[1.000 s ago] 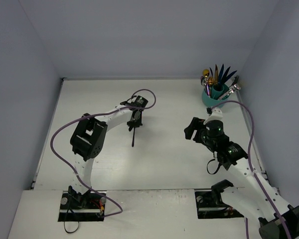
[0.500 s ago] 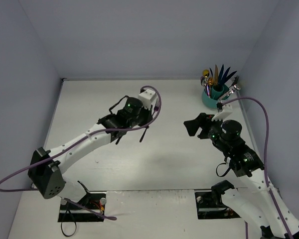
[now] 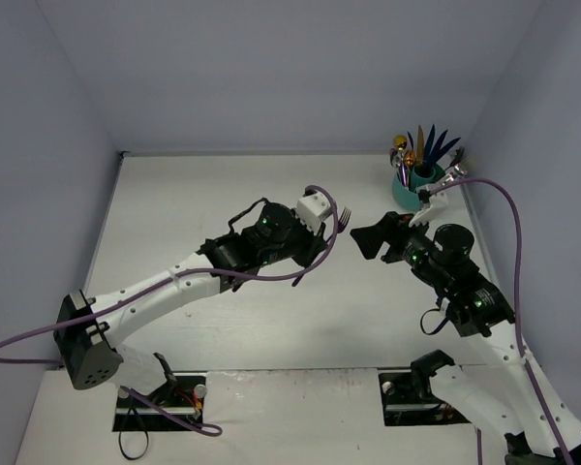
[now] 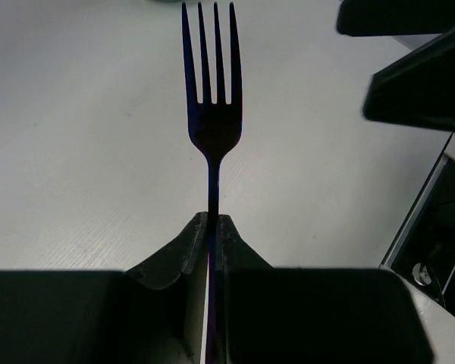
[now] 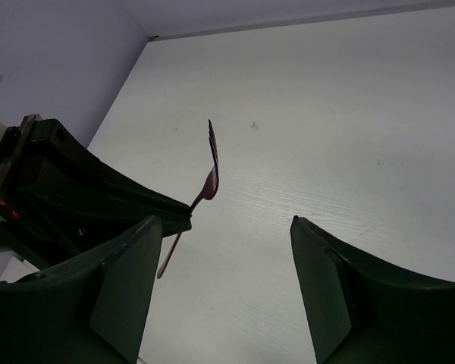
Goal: Sort the eating utensils into containers
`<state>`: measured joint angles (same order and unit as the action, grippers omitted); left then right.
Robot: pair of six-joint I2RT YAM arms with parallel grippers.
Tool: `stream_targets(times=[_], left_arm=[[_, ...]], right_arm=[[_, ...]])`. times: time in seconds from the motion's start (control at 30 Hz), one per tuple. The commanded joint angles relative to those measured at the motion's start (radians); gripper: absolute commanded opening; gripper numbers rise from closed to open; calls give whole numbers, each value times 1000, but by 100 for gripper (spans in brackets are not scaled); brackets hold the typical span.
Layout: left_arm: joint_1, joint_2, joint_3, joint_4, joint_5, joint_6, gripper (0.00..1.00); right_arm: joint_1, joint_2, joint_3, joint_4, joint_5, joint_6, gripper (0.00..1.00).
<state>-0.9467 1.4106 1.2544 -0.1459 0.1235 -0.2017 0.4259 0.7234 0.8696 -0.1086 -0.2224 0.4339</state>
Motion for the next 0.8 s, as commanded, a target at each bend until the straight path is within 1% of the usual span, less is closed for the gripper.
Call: stream_targets(times=[0.0,0.17,0.3,0.43,0.5,0.57,0.77], left_arm=[[-33,-8,90,64,17,21,0],[-65,6,113,46,6,38,0],[-80,17,126,27,-15,51,0],[-93,30,143,13,-28,62,0],[-98,37,157,7,-33,69,0],[-101,42,164,5,-39,73,0],[-104,54,178,-4,-44,76,0]], right_arm=[[4,24,30,93,-24,-2,65],[7,38,18,98,-12,8,65],[8,52,17,128,-11,9,62],[10,68,5,138,-5,9,54],[11,74,-2,140,-2,10,49],[10,79,-10,142,0,12,42],[13,96,-29,146,8,8,32]])
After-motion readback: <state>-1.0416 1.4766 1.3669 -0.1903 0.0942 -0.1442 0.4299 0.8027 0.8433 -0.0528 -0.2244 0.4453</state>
